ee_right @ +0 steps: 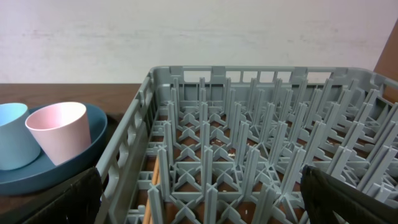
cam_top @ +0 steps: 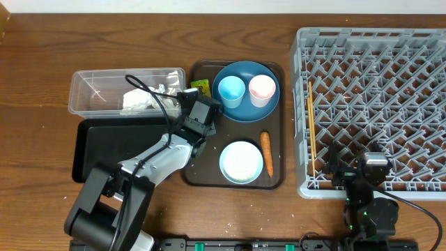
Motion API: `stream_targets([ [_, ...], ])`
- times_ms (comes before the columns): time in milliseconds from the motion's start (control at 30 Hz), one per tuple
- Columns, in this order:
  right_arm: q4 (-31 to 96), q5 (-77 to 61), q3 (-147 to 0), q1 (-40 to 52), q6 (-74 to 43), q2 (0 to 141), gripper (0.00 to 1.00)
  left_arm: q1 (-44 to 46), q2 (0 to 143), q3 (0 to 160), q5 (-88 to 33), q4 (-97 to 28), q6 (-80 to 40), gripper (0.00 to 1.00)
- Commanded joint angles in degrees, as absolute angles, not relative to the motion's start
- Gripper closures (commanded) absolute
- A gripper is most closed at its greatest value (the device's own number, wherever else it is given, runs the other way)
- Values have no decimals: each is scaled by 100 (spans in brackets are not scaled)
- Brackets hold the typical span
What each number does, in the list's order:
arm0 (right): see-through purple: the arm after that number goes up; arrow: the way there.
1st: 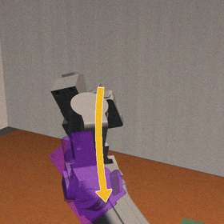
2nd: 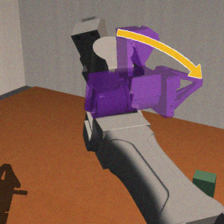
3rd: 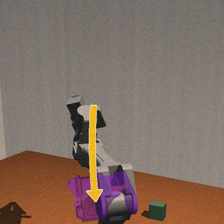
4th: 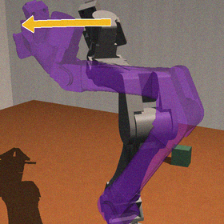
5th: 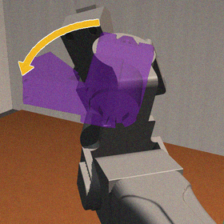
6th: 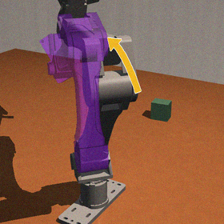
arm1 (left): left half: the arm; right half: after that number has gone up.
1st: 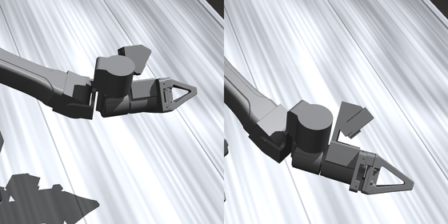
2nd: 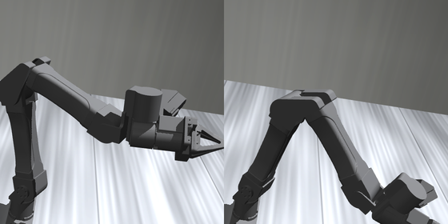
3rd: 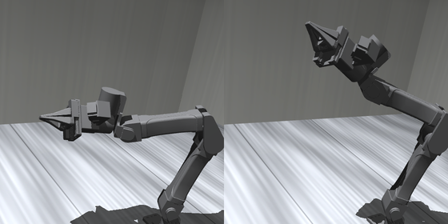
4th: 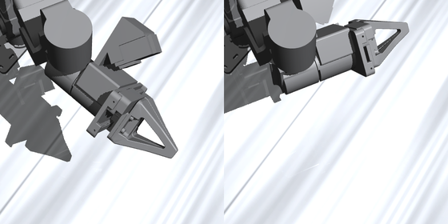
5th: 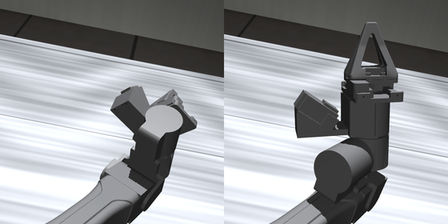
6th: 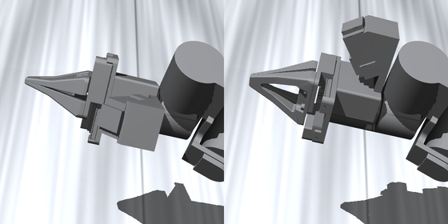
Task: Sort waste into correct bins and load items into the dishwasher rack
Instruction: 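Reach the left gripper to the yellow Pandan wrapper and grasp it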
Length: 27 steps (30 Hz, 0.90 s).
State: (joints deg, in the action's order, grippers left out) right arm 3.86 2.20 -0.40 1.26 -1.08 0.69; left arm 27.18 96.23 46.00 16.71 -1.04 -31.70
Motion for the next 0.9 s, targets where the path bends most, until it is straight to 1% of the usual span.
stream_targets([
  [0, 408, 276, -30, 148, -187, 40, 1, 2733, 9633, 4609, 1765, -95, -3179, 78],
  [100, 408, 276, -30, 148, -187, 40, 1, 2733, 9633, 4609, 1765, -91, -3179, 81],
  [167, 408, 276, -30, 148, -187, 40, 1, 2733, 9631, 4609, 1765, -91, -3179, 87],
  [233, 408, 276, -30, 148, -187, 40, 1, 2733, 9620, 4609, 1765, -93, -3177, 90],
  [367, 408, 276, -30, 148, -187, 40, 1, 2733, 9568, 4609, 1765, -99, -3177, 90],
  [467, 408, 276, -30, 148, -187, 40, 1, 2735, 9513, 4609, 1765, -121, -3177, 93],
  [533, 408, 276, -30, 148, -187, 40, 1, 2735, 9463, 4609, 1763, -145, -3155, 94],
  [867, 408, 276, -30, 148, -187, 40, 1, 2735, 8750, 4609, 1763, -598, -3157, 94],
])
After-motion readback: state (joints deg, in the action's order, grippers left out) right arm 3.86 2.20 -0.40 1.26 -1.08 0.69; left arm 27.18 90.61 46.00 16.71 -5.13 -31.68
